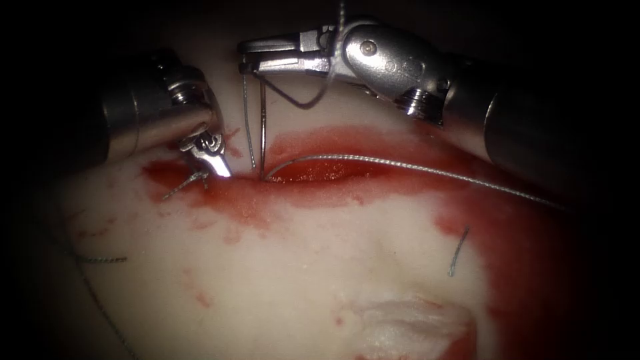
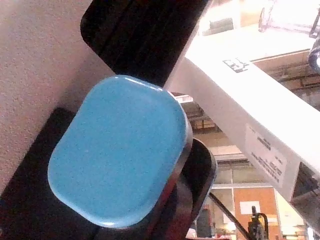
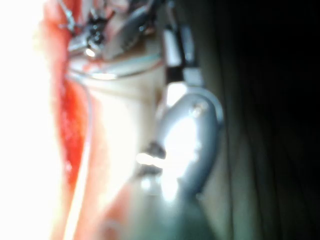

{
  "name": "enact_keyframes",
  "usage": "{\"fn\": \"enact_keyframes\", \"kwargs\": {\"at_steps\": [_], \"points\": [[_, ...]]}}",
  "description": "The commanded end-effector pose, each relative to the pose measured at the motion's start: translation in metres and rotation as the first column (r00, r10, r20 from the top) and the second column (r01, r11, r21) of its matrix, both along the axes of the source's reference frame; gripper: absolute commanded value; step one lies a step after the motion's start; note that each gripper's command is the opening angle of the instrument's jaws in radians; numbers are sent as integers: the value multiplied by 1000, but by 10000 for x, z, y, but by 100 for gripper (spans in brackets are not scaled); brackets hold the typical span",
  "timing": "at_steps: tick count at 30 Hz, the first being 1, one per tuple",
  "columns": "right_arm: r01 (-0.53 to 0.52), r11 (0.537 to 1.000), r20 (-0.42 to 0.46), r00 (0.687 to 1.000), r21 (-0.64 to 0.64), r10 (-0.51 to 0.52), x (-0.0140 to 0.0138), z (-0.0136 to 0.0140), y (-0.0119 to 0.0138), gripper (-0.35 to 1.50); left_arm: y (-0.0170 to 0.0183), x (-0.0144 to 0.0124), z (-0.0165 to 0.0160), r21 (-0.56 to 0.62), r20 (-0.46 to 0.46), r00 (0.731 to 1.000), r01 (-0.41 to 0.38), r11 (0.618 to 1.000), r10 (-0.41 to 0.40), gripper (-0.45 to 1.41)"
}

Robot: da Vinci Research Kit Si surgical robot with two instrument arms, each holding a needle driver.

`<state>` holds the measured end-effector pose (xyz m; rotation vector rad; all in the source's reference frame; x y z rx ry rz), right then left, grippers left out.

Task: Wound Closure

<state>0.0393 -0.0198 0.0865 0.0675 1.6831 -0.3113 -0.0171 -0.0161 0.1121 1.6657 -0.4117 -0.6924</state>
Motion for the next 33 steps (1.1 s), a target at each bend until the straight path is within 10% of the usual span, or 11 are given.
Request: {"fn": "enact_keyframes", "kwargs": {"at_steps": [1,33], "points": [[-1,1000,-1,1000,-10,1,9,2,11,-35,12,-6,-4,-6,3,1000,3,1000,-3,-45],[-11,1000,-16,1000,23,11,19,5,3,-35,12,-12,-4,-2,13,1000,12,1000,-12,-45]]}}
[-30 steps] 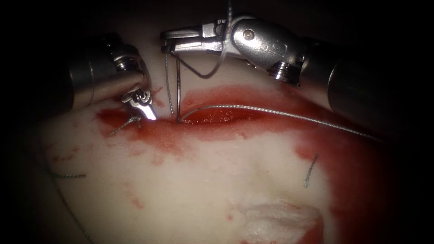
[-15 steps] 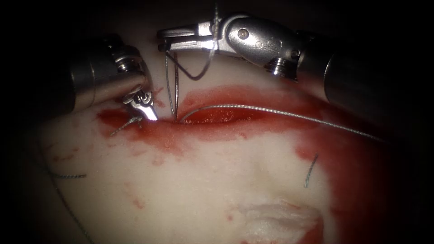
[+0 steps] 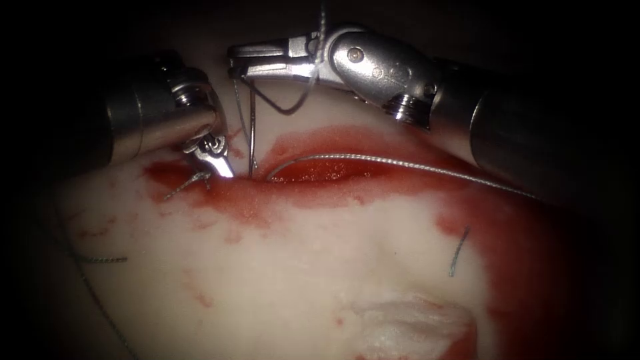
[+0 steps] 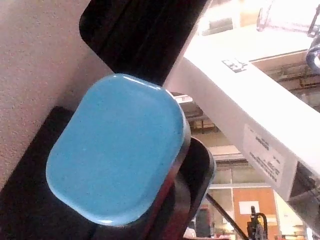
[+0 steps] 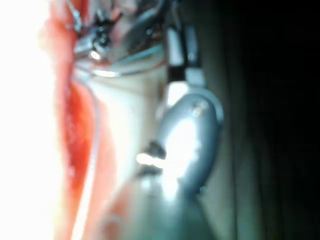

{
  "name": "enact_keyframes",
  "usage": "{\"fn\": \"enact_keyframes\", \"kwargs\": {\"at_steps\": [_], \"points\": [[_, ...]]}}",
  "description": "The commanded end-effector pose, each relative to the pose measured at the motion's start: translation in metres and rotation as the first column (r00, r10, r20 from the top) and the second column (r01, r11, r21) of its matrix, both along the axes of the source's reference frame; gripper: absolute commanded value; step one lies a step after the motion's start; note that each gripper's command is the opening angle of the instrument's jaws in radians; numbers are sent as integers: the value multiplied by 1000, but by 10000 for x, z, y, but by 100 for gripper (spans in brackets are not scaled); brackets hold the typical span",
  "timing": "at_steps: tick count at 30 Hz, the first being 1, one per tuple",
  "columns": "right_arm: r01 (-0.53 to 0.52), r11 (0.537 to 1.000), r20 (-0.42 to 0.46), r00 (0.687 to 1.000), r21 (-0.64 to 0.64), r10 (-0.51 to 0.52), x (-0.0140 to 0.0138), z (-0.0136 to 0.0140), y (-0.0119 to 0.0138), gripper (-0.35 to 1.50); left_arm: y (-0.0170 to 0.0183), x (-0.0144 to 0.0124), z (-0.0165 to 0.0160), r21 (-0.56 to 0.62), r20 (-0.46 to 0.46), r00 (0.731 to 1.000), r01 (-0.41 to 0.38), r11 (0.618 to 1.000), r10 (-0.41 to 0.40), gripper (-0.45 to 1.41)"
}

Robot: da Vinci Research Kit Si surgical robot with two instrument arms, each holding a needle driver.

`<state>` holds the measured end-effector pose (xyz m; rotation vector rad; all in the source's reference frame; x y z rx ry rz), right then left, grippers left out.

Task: Wound Closure

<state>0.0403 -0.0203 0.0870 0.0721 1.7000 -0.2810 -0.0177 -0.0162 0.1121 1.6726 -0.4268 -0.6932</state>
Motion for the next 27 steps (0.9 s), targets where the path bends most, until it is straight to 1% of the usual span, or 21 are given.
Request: {"fn": "enact_keyframes", "kwargs": {"at_steps": [1,8,14,18,22,27], "points": [[15,1000,-5,1000,3,-15,9,0,7,-35,13,-5,-4,-7,2,1000,1,1000,-1,-45],[39,999,-10,999,18,-39,7,1,7,-35,13,-5,-6,-8,2,1000,0,1000,0,-45],[96,995,-4,995,10,-96,2,0,8,-35,11,-4,-7,-10,1,1000,-3,1000,3,-45],[93,996,-4,996,10,-93,3,0,9,-35,9,-5,-8,-7,3,1000,0,1000,0,-45],[67,996,28,997,-61,-65,2,1,14,-35,8,-5,-10,-8,2,1000,-5,1000,5,-45],[50,994,35,998,-92,-47,2,2,17,-35,10,-6,-13,-18,8,1000,-5,1000,5,-45]]}}
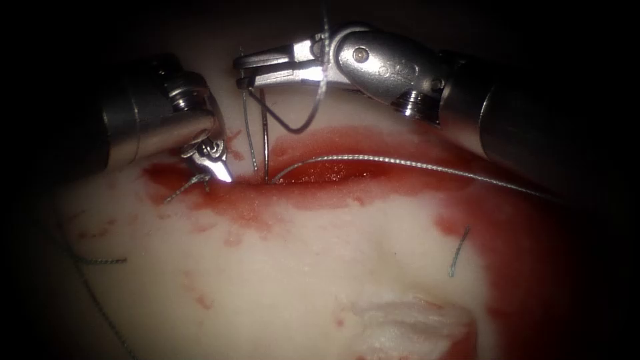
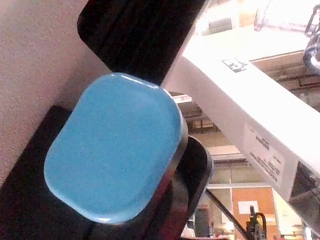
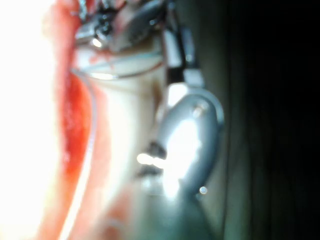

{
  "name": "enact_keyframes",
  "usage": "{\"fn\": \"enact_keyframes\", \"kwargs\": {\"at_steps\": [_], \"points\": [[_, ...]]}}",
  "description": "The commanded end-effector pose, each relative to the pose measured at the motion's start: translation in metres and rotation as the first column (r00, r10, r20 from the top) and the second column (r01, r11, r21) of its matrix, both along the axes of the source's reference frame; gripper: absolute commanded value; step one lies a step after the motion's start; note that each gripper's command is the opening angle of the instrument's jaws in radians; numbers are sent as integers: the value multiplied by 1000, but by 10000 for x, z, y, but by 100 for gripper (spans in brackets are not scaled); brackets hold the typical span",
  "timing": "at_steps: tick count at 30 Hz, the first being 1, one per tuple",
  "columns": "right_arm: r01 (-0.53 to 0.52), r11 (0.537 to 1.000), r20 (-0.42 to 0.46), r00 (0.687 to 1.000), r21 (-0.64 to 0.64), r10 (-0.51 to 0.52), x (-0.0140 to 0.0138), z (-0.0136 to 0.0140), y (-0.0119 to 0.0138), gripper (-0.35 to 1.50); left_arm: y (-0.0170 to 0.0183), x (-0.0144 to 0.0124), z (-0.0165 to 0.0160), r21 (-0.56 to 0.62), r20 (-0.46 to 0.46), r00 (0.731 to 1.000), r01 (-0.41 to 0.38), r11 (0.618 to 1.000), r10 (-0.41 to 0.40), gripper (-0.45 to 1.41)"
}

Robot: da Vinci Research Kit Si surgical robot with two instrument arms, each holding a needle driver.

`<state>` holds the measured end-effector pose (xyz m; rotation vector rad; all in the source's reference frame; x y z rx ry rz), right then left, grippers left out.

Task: Wound Closure

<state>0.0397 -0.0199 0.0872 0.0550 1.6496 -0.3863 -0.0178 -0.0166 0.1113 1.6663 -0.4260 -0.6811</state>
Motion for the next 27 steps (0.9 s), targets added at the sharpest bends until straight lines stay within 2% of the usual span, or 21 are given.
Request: {"fn": "enact_keyframes", "kwargs": {"at_steps": [1,18,27], "points": [[-1,1000,-3,1000,-10,1,8,-1,13,-35,14,-6,-5,-9,3,1000,2,1000,-2,-45],[-24,1000,-11,1000,-17,24,18,-5,9,-35,26,-11,-9,-17,25,999,22,1000,-22,-45],[15,998,-27,1000,66,-13,9,-7,10,-35,25,-9,-10,-20,24,1000,19,1000,-19,-45]]}}
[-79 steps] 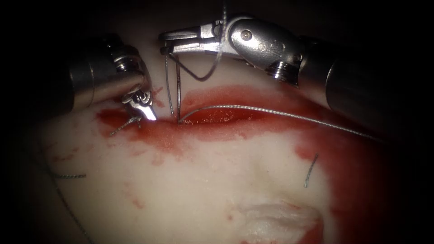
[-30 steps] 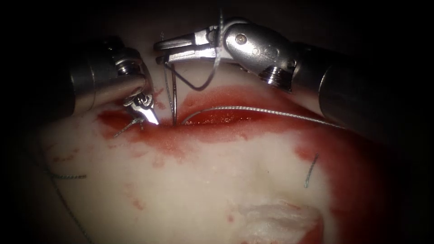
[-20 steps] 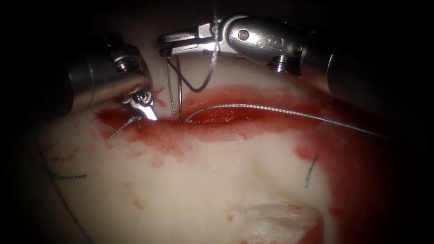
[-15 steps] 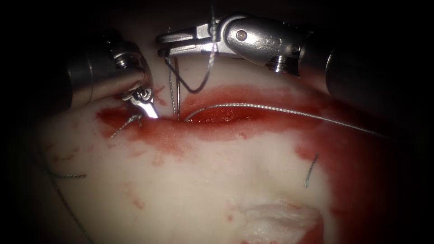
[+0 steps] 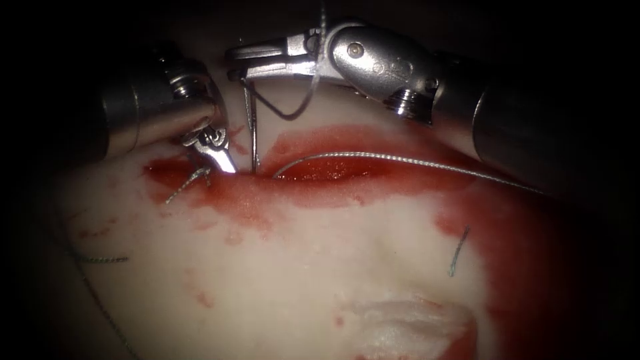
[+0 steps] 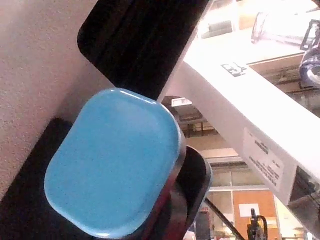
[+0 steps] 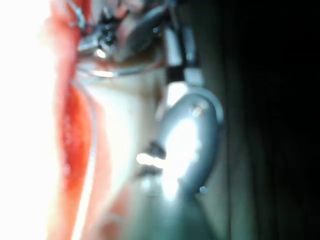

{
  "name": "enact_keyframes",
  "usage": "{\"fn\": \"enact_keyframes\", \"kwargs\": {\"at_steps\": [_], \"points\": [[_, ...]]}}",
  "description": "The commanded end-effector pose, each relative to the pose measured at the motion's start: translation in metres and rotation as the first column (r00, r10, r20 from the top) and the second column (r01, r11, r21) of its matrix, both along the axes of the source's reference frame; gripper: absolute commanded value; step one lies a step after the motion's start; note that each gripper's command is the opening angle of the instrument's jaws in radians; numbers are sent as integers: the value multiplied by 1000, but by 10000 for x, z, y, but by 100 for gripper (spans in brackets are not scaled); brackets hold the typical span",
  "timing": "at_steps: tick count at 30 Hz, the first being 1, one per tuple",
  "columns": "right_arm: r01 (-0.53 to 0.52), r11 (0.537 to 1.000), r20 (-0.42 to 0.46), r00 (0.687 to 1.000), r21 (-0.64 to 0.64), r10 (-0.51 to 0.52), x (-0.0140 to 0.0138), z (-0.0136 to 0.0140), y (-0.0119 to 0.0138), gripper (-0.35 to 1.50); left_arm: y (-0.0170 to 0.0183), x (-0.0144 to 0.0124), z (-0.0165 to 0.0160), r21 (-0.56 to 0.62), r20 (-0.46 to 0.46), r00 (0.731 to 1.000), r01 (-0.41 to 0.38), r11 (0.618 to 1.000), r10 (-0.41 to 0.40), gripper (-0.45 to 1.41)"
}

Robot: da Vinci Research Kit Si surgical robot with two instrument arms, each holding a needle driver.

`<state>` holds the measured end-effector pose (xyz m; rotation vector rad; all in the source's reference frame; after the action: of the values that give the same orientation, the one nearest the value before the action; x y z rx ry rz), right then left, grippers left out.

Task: Wound Closure

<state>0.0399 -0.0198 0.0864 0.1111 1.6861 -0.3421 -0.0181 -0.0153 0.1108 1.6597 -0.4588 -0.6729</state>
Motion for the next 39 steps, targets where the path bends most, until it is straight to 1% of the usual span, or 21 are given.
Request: {"fn": "enact_keyframes", "kwargs": {"at_steps": [1,11,16,31,39], "points": [[2,1000,-3,1000,0,-2,6,1,9,-35,12,-5,-5,-6,3,1000,2,1000,-2,-45],[77,997,-13,997,29,-77,4,2,3,-35,11,-5,-6,-8,3,1000,0,1000,0,-45],[77,996,-22,997,45,-76,2,2,3,-35,10,-4,-6,-10,2,1000,-2,1000,2,-45],[29,991,-89,996,134,-18,-2,-9,4,-35,7,-4,-5,-10,3,1000,-2,1000,2,-45],[-29,986,-65,997,165,40,-4,-6,12,-35,2,-4,-6,-8,6,1000,-2,1000,2,-45]]}}
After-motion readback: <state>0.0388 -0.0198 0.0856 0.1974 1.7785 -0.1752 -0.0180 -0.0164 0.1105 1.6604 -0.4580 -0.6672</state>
